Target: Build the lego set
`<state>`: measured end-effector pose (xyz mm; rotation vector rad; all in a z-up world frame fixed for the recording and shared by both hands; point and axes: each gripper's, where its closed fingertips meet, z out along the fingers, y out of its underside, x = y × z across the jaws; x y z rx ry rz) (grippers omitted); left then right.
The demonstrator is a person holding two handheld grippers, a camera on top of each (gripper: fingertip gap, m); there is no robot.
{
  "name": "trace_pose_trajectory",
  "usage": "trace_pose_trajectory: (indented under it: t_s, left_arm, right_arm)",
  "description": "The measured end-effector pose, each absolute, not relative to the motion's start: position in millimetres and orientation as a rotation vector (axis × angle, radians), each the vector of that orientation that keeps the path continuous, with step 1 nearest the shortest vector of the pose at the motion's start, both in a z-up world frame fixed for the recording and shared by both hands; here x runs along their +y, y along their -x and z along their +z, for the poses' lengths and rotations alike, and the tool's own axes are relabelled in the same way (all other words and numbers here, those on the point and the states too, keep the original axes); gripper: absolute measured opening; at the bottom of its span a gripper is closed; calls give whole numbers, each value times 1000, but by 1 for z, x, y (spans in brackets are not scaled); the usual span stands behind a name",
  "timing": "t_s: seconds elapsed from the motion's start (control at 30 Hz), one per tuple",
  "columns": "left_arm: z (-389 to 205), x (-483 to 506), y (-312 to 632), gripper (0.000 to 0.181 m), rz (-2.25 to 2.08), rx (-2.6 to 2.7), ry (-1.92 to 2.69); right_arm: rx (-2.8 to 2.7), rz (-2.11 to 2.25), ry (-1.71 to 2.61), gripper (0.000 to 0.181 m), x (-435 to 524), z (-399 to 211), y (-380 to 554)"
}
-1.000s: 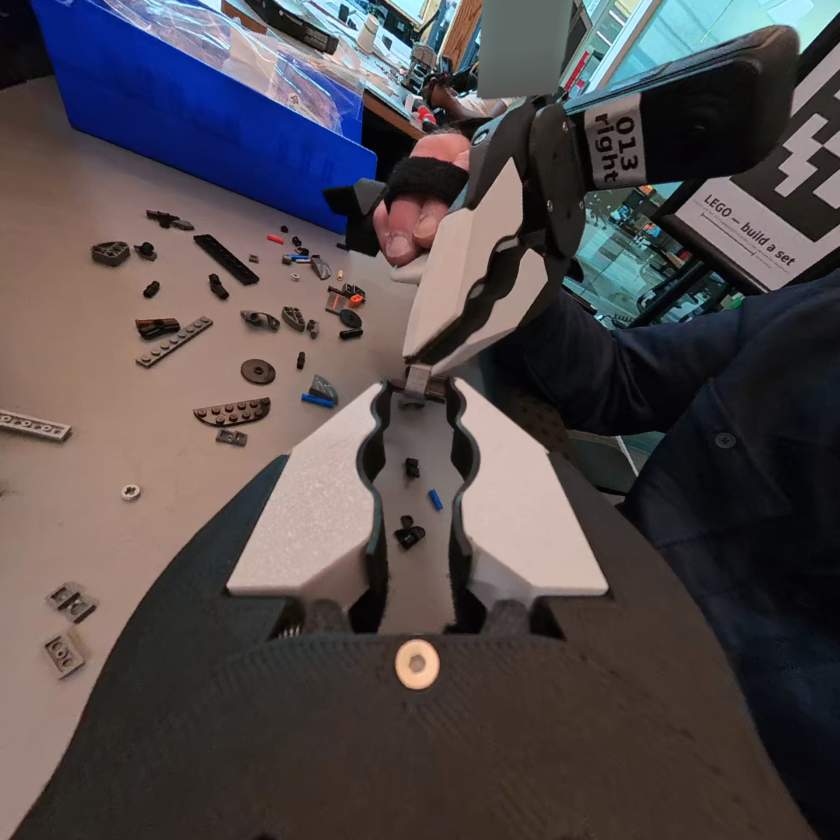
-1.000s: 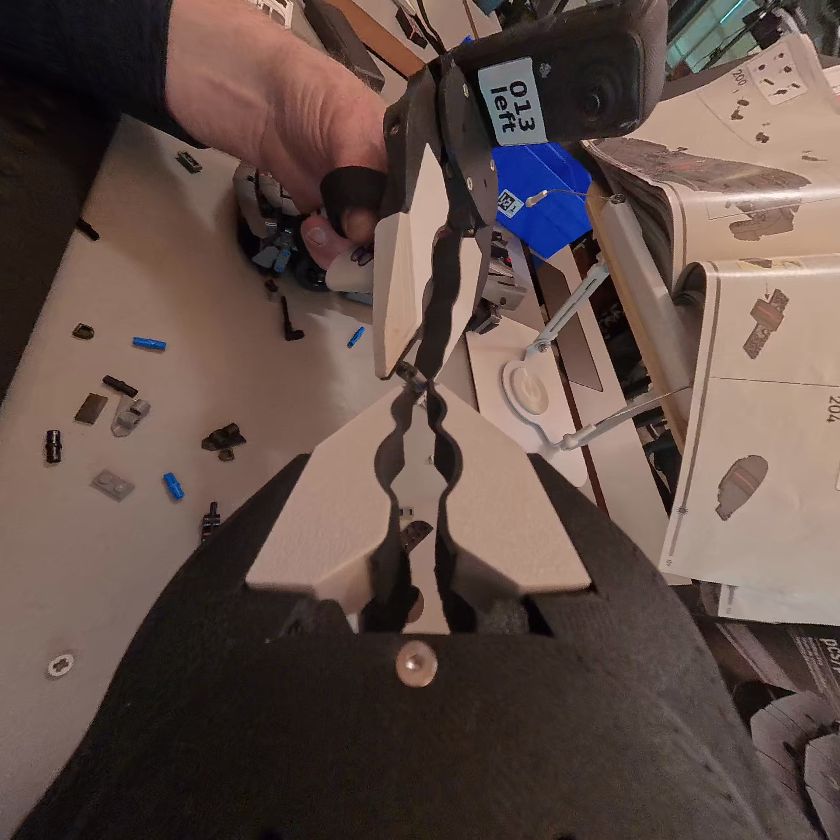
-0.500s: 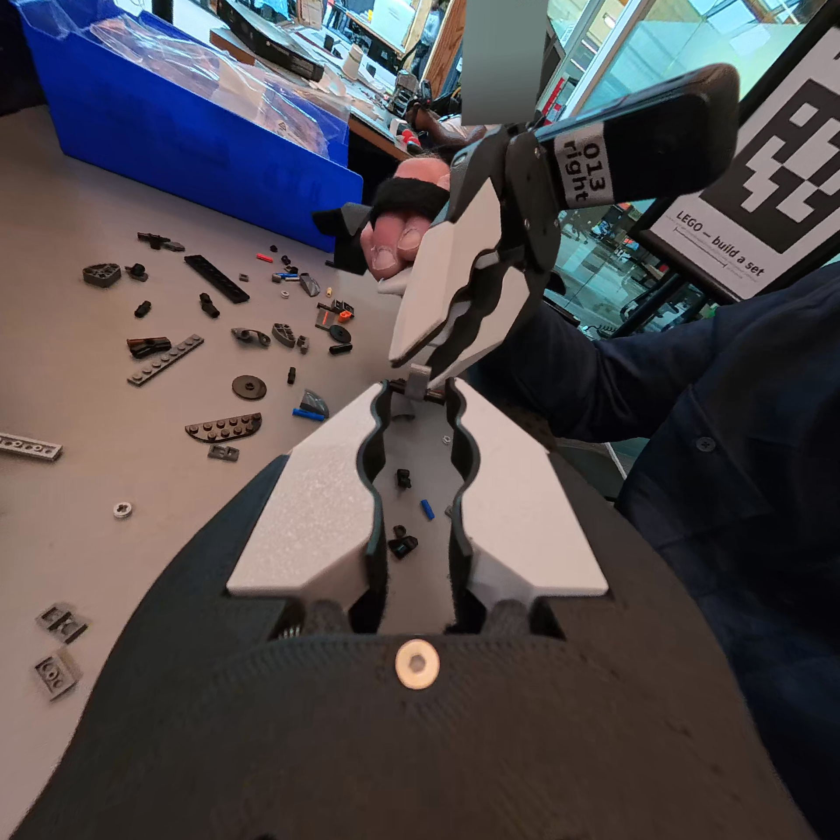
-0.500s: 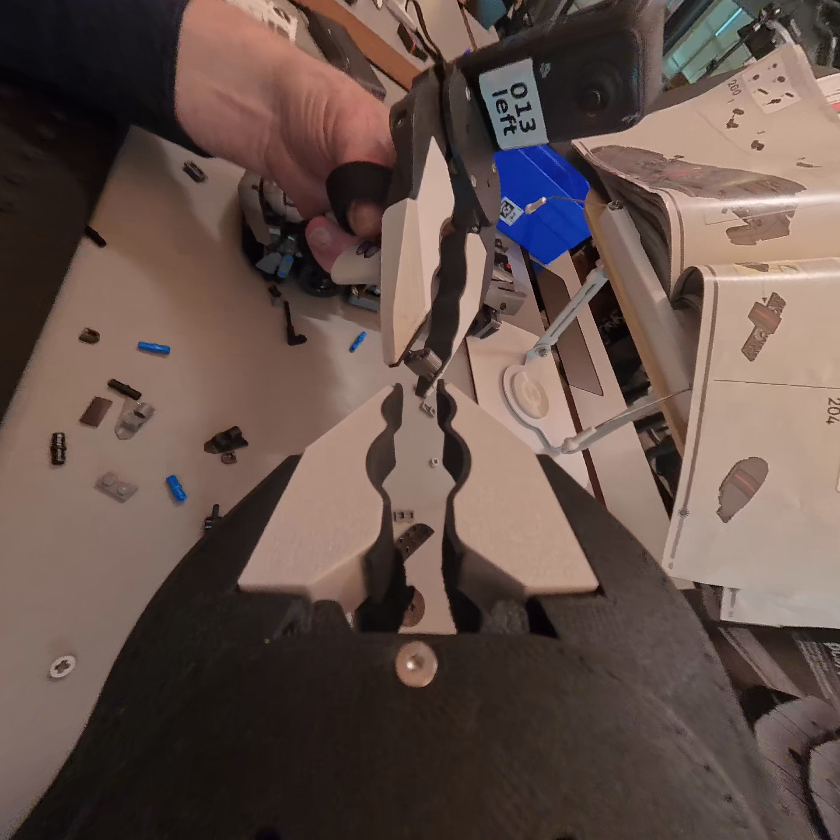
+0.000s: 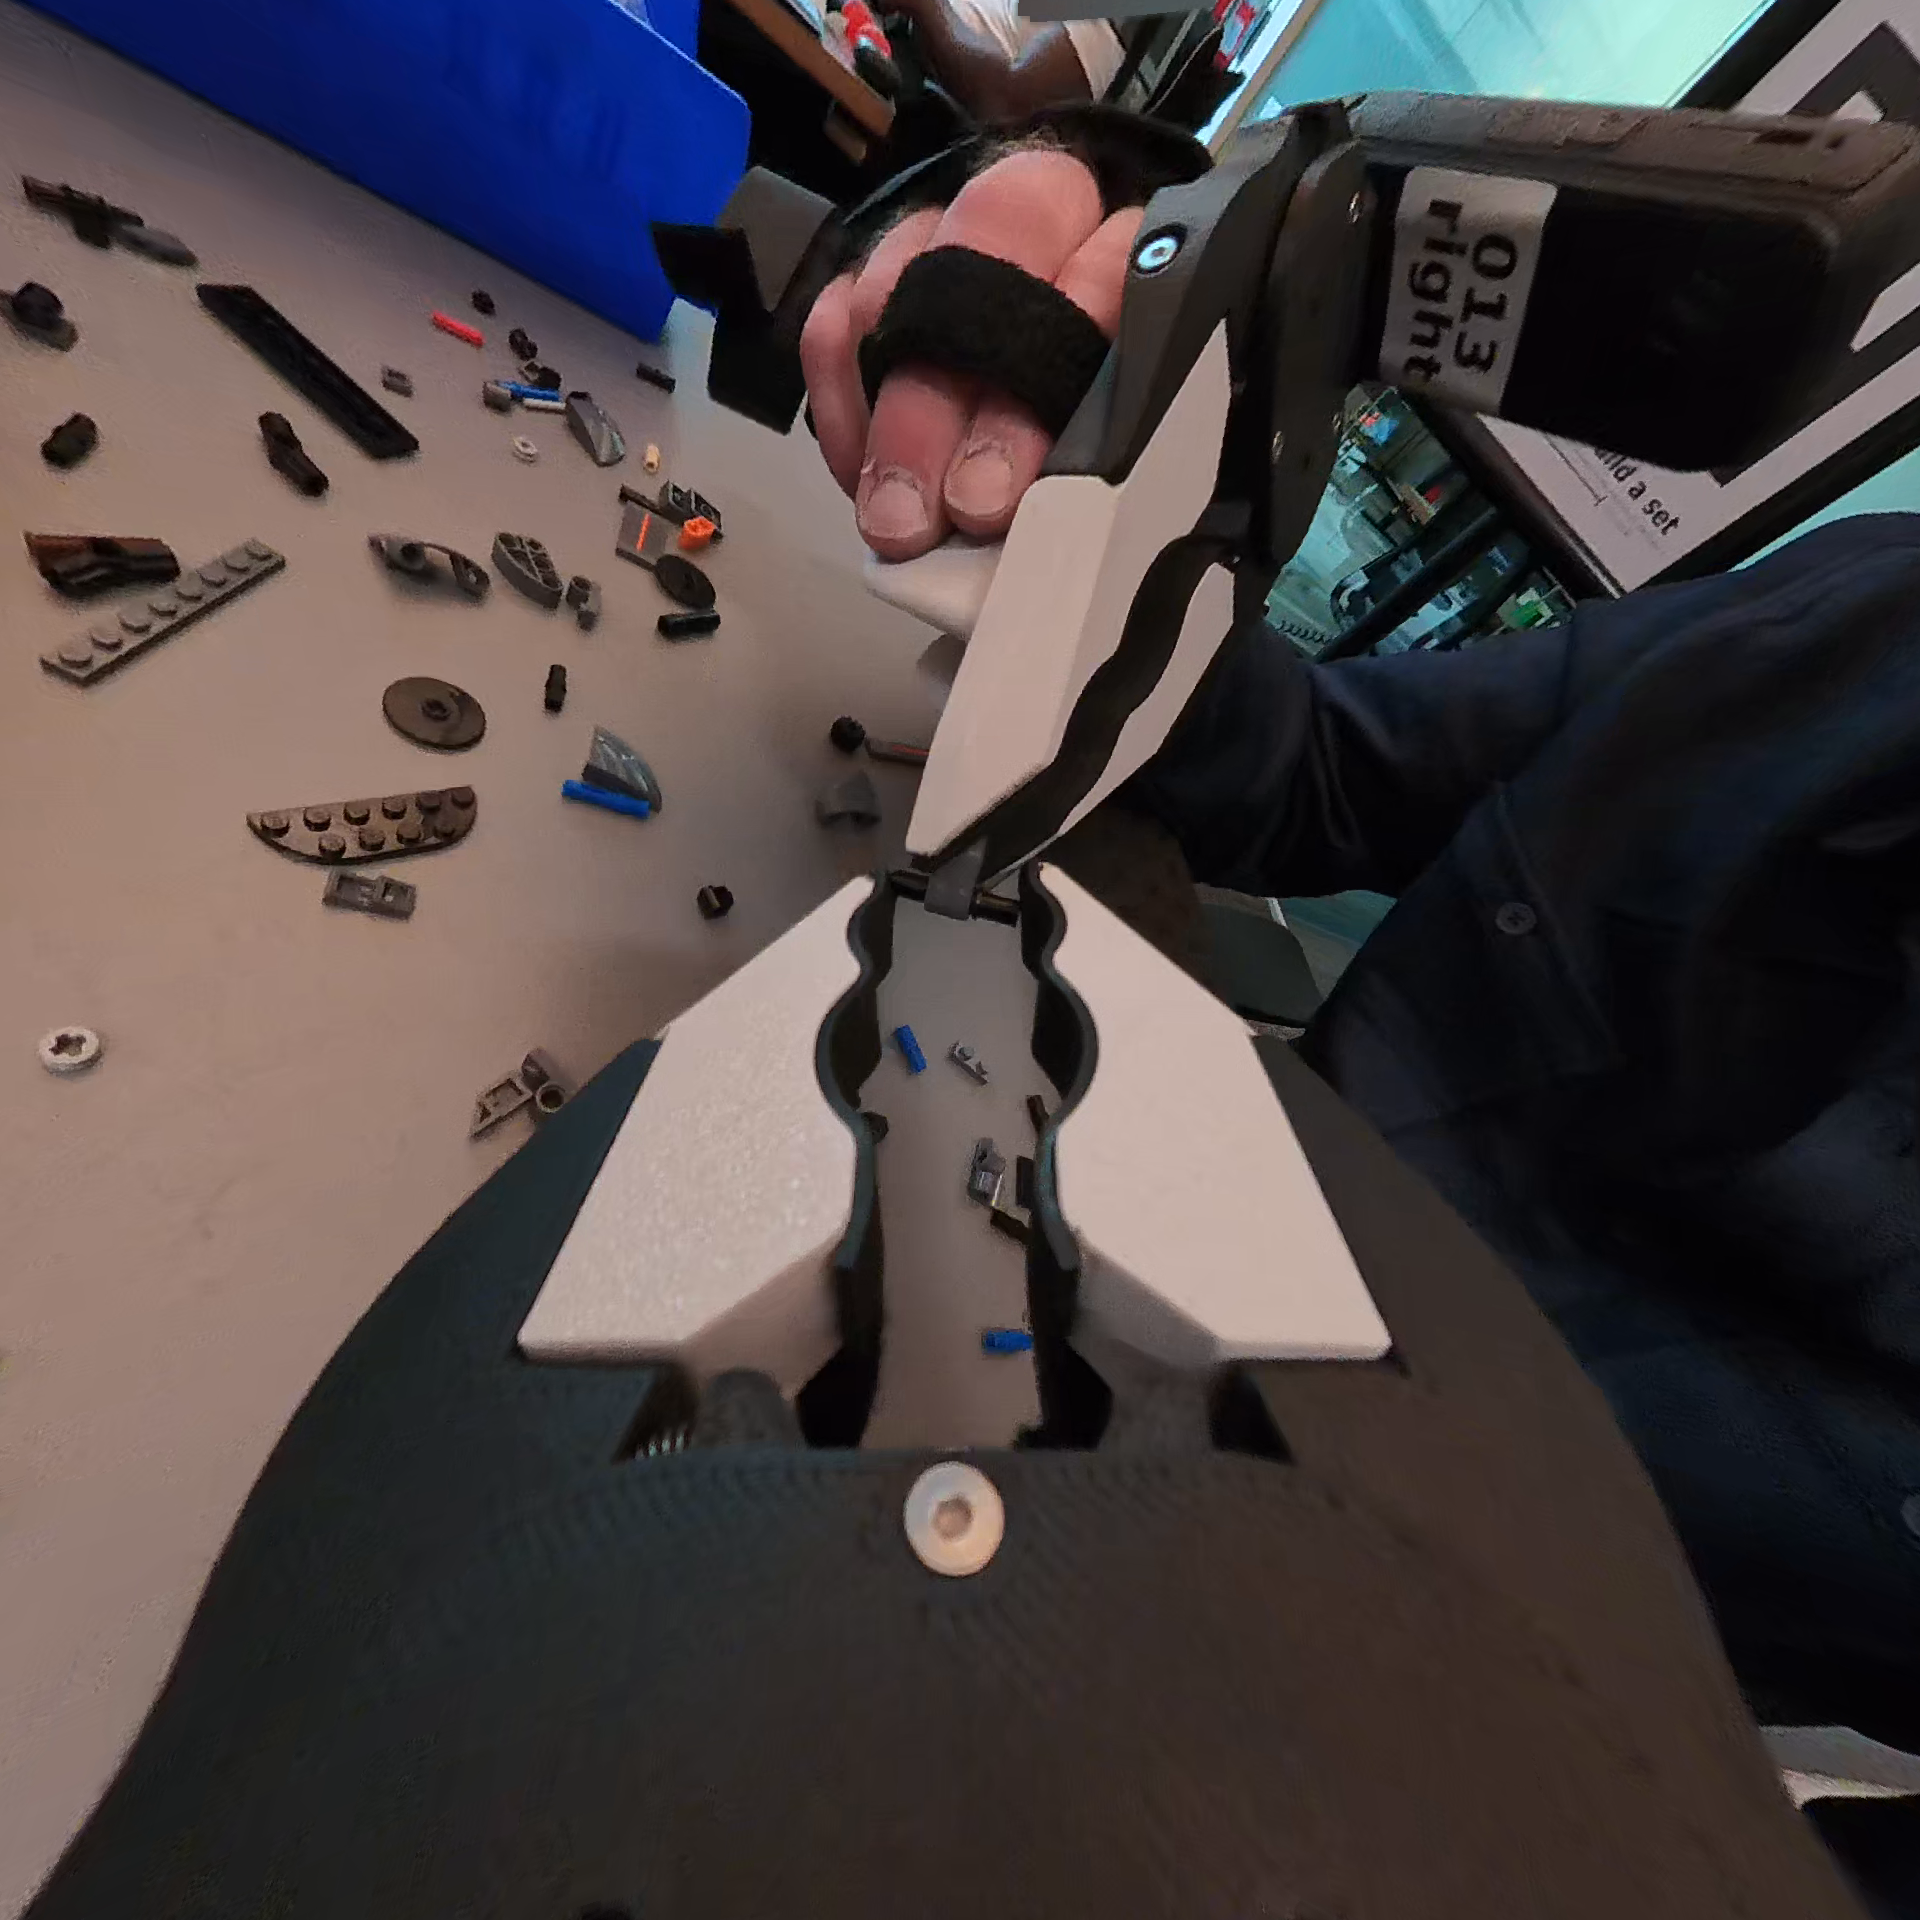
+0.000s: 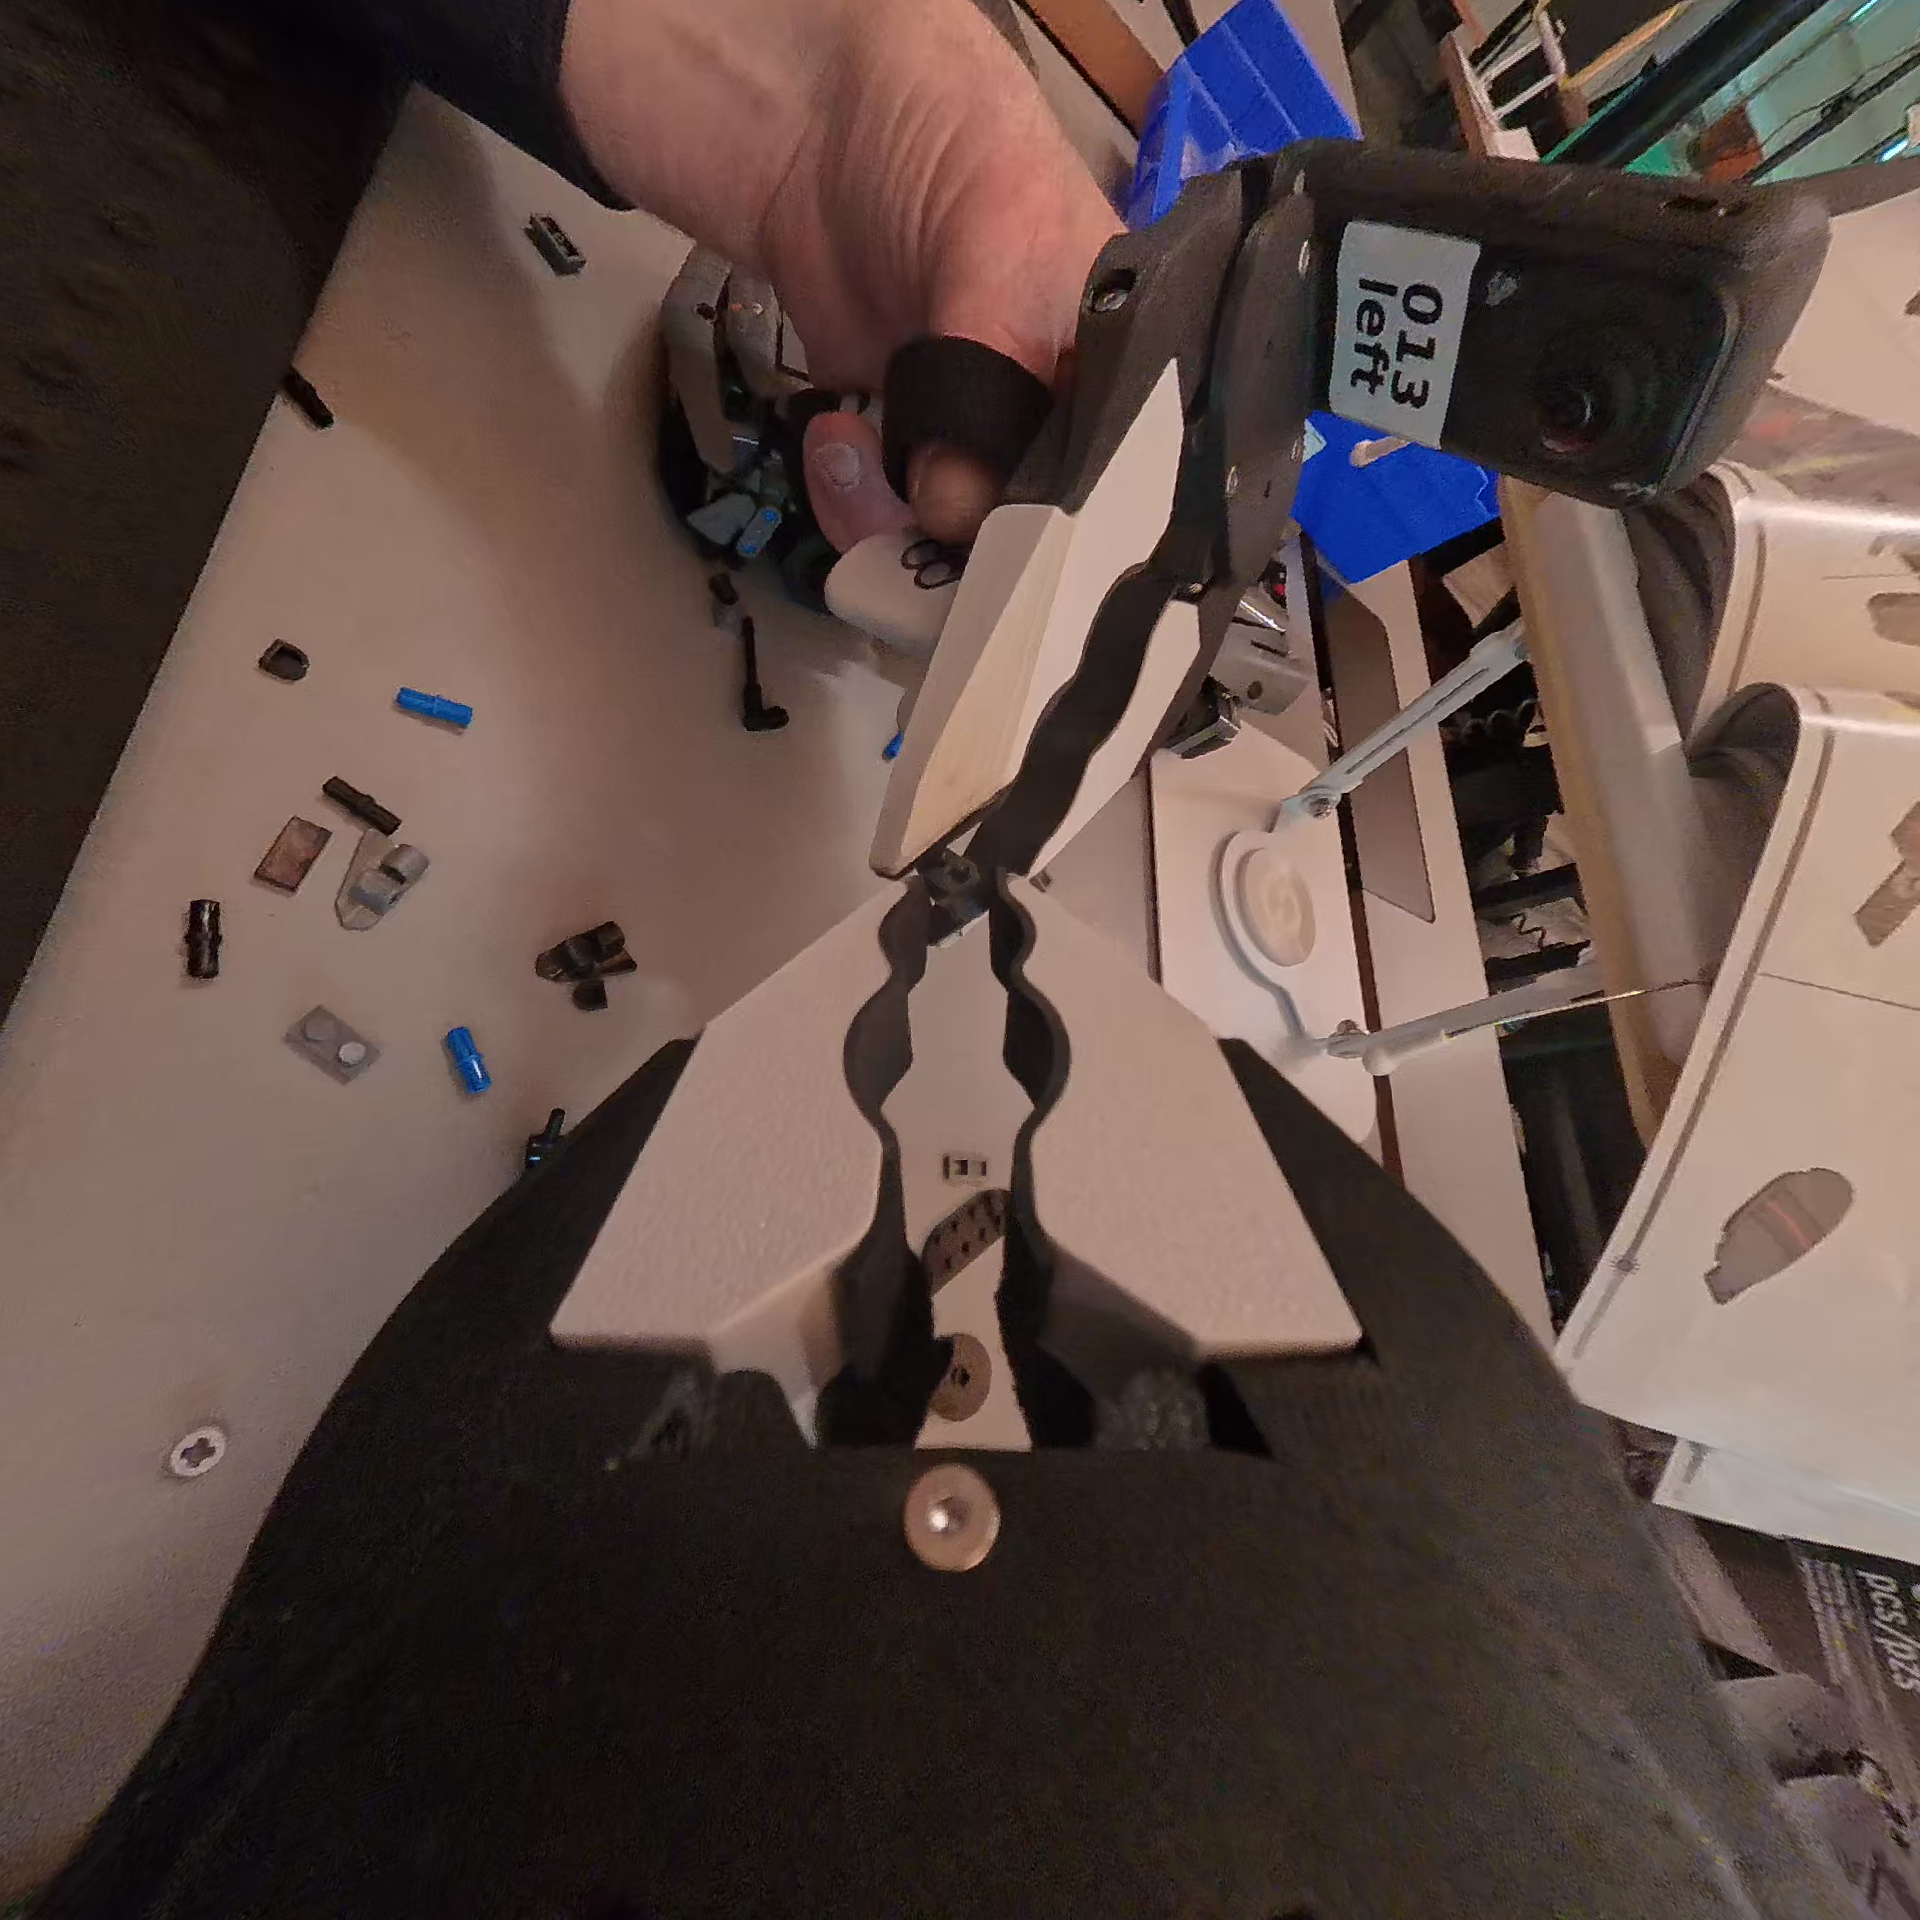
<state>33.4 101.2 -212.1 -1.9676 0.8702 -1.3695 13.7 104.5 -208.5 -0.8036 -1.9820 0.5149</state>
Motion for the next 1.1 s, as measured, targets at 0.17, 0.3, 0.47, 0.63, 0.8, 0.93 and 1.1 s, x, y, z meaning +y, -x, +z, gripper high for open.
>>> trace_pose_trajectory:
  t_s: [0.17, 0.3, 0.47, 0.63, 0.8, 0.93, 1.1]
  left_arm:
    - [-201, 108, -32, 22, -1363, 823, 1914]
    - [-198, 112, -31, 22, -1368, 789, 1899]
    - [-182, 121, -21, 26, -1327, 746, 1802]
    - [-168, 130, -7, 28, -987, 825, 1700]
    - [-169, 132, -17, 22, -823, 886, 1646]
    - [-169, 132, -23, 15, -745, 923, 1612]
    - [-170, 133, -23, 3, -701, 924, 1610]
  right_arm:
    - [-1928, 576, 847, 6, 110, -200, -16]
    - [-1902, 636, 875, 5, 113, -198, -15]
    - [-1807, 809, 957, 5, 121, -187, -16]
    - [-1659, 1072, 1092, 5, 135, -173, -18]
    - [-1578, 1333, 1148, 5, 131, -162, -17]
    - [-1538, 1440, 1202, 5, 132, -164, -14]
    - [-1497, 1555, 1231, 4, 131, -162, -13]
